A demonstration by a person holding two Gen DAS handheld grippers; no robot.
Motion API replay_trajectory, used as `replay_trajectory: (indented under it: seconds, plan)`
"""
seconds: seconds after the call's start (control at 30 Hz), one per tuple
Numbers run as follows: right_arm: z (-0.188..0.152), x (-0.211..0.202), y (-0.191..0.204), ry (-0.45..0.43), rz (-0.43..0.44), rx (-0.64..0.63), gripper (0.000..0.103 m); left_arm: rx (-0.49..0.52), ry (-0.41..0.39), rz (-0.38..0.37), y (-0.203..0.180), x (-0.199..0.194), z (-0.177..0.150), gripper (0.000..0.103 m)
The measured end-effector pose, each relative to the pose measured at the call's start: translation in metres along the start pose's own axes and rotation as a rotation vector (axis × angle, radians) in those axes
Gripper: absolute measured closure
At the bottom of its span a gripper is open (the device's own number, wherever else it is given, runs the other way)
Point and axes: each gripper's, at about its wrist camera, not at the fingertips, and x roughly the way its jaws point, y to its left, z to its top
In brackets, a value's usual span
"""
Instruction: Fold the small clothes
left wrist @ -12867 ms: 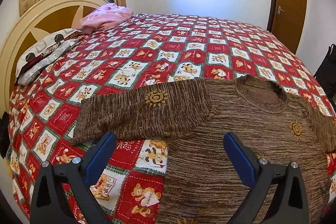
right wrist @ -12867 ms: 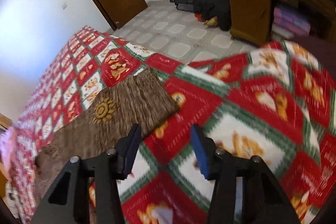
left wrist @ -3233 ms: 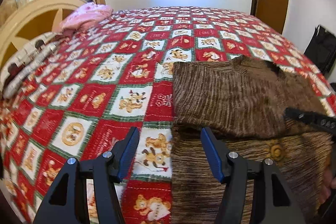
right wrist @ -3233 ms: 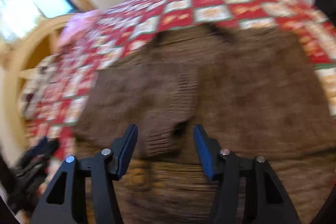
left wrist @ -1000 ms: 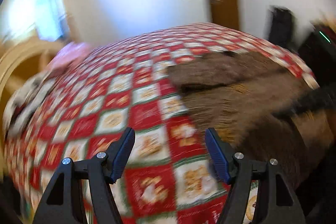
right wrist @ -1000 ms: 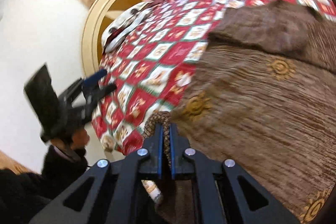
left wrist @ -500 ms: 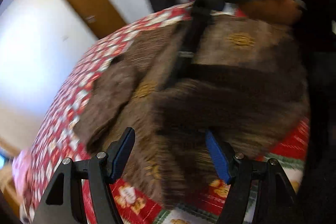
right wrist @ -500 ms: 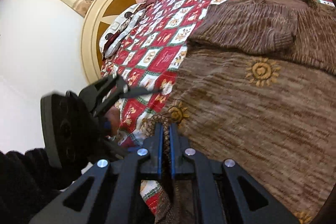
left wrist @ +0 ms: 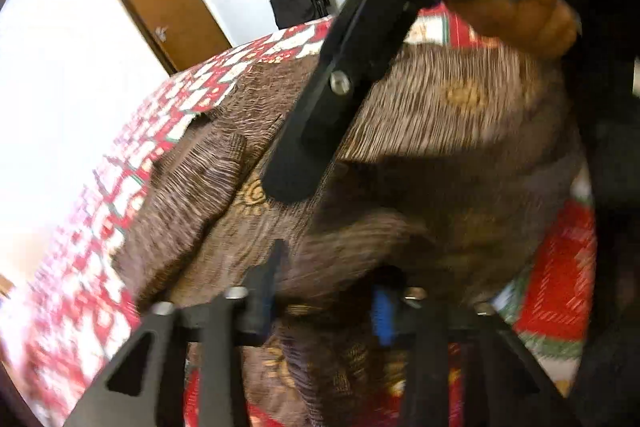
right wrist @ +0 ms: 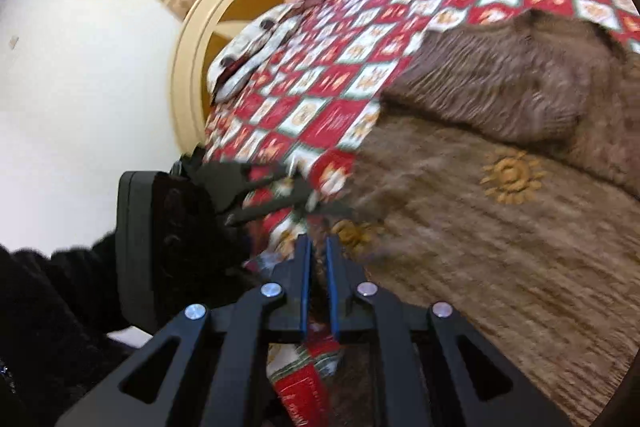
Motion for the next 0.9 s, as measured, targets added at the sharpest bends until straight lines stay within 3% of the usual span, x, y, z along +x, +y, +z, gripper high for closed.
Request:
replay_trajectory:
  seconds: [0.1, 0.2, 0.33, 0.4, 0.5, 0.63, 0.77, 0.8, 0.9]
  plan:
    - [0.003, -0.023, -0.018, -0.092, -0.009, 0.081, 0.084, -0.071, 0.025, -0.006, 0.005, 0.011, 0.0, 0.084]
    - [0.002, -0.06, -0.03, -0.212, -0.089, 0.137, 0.075, -0.104, 0.081, -0.003, 0.002, 0.022, -0.002, 0.089]
    - [-0.009, -0.101, -0.035, -0.328, -0.162, 0.161, 0.048, -0.13, 0.103, -0.041, 0.003, 0.03, -0.003, 0.091]
    - [-0.019, -0.119, -0.038, -0.372, -0.181, 0.19, 0.045, -0.123, 0.107, 0.025, 0.004, 0.036, -0.002, 0.091]
    - [-0.034, -0.138, -0.042, -0.407, -0.195, 0.222, 0.045, -0.192, 0.103, 0.046, 0.015, 0.036, -0.006, 0.09]
    - [-0.043, -0.139, -0.046, -0.405, -0.217, 0.242, 0.045, -0.202, 0.126, 0.055, 0.019, 0.047, -0.01, 0.071]
    - [-0.046, -0.134, -0.052, -0.401, -0.198, 0.267, 0.045, -0.187, 0.111, -0.001, 0.016, 0.046, -0.009, 0.058]
    - [-0.046, -0.134, -0.053, -0.405, -0.193, 0.27, 0.045, -0.187, 0.108, -0.013, 0.015, 0.045, -0.01, 0.05]
    - [-0.049, -0.138, -0.055, -0.414, -0.189, 0.278, 0.045, -0.204, 0.122, -0.037, 0.016, 0.05, -0.01, 0.047]
